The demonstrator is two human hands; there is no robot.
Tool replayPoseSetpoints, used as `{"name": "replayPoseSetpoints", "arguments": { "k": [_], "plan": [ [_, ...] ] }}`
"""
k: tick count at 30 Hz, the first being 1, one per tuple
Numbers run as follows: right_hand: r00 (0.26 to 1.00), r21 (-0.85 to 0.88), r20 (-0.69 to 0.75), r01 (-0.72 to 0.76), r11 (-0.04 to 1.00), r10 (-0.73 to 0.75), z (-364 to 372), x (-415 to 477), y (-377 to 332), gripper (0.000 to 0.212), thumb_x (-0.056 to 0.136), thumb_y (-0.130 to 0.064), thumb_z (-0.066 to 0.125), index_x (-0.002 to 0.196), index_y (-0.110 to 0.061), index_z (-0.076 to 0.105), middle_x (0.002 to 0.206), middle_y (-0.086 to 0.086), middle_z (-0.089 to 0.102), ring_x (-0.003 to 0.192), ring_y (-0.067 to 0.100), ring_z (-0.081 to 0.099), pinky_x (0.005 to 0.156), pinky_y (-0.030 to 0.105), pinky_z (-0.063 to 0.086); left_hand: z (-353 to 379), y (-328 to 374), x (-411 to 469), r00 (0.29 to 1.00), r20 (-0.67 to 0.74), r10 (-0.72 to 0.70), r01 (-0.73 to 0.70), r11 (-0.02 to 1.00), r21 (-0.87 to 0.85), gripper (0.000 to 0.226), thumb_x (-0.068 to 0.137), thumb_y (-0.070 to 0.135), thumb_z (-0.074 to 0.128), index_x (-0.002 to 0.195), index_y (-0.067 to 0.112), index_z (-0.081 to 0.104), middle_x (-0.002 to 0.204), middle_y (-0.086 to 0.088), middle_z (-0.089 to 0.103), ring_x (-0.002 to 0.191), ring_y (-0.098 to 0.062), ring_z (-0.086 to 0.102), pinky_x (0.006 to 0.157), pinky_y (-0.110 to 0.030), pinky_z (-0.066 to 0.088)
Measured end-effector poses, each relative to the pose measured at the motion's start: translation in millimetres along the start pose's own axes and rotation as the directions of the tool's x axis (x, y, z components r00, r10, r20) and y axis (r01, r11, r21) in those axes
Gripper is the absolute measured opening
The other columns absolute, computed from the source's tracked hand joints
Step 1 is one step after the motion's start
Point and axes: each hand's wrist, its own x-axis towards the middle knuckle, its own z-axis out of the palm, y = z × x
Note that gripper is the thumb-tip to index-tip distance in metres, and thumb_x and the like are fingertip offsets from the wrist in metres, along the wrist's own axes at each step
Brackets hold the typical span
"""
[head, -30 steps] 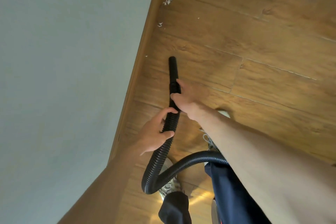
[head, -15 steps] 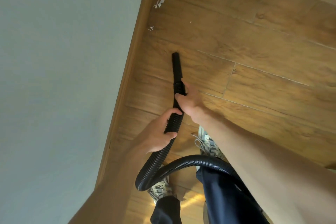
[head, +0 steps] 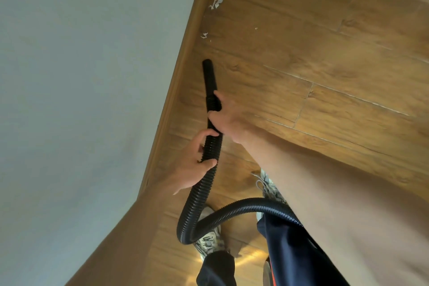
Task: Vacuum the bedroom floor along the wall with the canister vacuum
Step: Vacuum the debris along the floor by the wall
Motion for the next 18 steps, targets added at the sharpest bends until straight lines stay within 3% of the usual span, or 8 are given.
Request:
{"name": "replayPoseSetpoints", "arguments": {
  "k": [5, 10, 14, 18],
  "plan": [
    [0.992, -0.099, 0.125, 0.008, 0.995, 0.005, 12.8, -2.8, 1.8, 0.075, 0.085, -0.011, 0.053, 0.154, -0.028, 0.03, 0.139, 0.008, 0.052, 0.115, 0.025, 0.057, 0.098, 0.041, 0.052, 9.6, -13.6, -11.9, 0.998, -0.053, -0.027, 0.026, 1.0, -0.003, 0.055, 0.095, 0.005, 0.062, 0.128, 0.043, 0.041, 0.108, 0.001, 0.06, 0.085, -0.016, 0.07, 0.066, -0.025, 0.059],
    [0.997, 0.012, 0.046, -0.067, 0.998, 0.067, -14.2, -28.7, 39.5, 0.066, 0.094, -0.007, 0.051, 0.153, -0.029, 0.032, 0.137, 0.004, 0.054, 0.11, 0.021, 0.058, 0.09, 0.029, 0.051, 39.2, -14.0, -11.2, 0.998, 0.063, 0.002, -0.01, 0.991, 0.133, 0.055, 0.094, 0.006, 0.061, 0.124, 0.047, 0.04, 0.1, 0.002, 0.061, 0.081, -0.02, 0.069, 0.07, -0.037, 0.063],
    [0.988, 0.147, -0.053, -0.134, 0.98, 0.143, -33.1, -44.8, 76.7, 0.062, 0.096, -0.008, 0.053, 0.15, -0.035, 0.036, 0.132, 0.005, 0.06, 0.109, 0.022, 0.063, 0.092, 0.035, 0.054, 60.8, -10.4, -14.0, 0.988, 0.155, 0.023, -0.066, 0.959, 0.274, 0.058, 0.093, 0.009, 0.061, 0.127, 0.049, 0.037, 0.101, 0.002, 0.062, 0.085, -0.017, 0.066, 0.076, -0.038, 0.06],
    [0.978, 0.237, -0.08, -0.17, 0.957, 0.193, -46.1, -46.9, 85.4, 0.064, 0.096, -0.009, 0.055, 0.15, -0.038, 0.034, 0.13, 0.01, 0.062, 0.102, 0.025, 0.066, 0.083, 0.037, 0.056, 67.3, -0.7, -8.7, 0.982, 0.183, 0.041, -0.096, 0.947, 0.306, 0.059, 0.092, 0.009, 0.062, 0.128, 0.049, 0.038, 0.102, 0.003, 0.06, 0.085, -0.012, 0.062, 0.079, -0.035, 0.057]
  ]
}}
